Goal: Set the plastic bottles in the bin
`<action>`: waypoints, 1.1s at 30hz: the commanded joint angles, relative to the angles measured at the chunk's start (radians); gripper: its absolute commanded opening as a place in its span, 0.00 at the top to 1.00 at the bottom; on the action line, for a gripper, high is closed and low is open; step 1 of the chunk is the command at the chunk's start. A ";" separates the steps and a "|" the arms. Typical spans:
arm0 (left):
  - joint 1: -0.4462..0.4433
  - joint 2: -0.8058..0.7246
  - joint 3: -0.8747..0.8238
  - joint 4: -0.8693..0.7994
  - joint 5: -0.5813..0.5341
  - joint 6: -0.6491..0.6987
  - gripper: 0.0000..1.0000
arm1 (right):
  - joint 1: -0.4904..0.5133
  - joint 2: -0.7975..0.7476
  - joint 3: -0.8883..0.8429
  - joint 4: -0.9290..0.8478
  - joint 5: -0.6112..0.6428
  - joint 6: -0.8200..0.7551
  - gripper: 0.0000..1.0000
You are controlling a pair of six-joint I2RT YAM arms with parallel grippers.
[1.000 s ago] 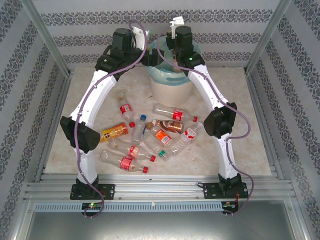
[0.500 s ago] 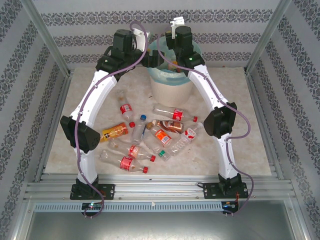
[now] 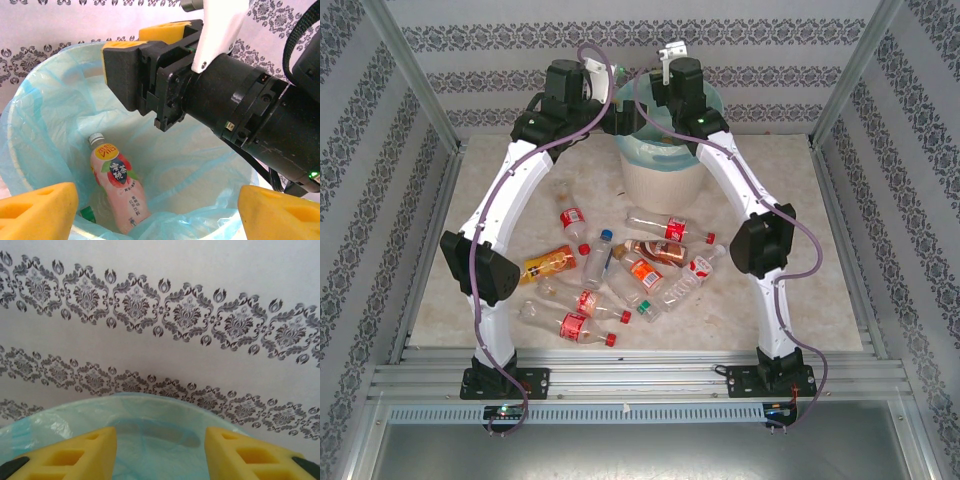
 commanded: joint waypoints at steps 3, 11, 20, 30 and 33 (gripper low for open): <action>0.009 -0.020 -0.004 -0.016 0.021 -0.018 0.18 | -0.006 -0.160 -0.061 -0.053 -0.104 0.111 0.50; -0.011 -0.113 -0.112 0.032 0.046 -0.005 0.20 | 0.022 -0.444 -0.301 -0.132 -0.187 0.215 0.48; -0.132 -0.277 -0.415 0.258 0.083 0.102 0.20 | 0.098 -0.985 -0.919 -0.134 -0.082 0.390 0.45; -0.362 -0.250 -0.405 0.156 0.029 0.268 0.21 | 0.097 -1.383 -1.268 -0.338 0.021 0.579 0.45; -0.438 -0.257 -0.406 0.118 -0.001 0.302 0.21 | 0.099 -1.447 -1.315 -0.396 0.010 0.631 0.45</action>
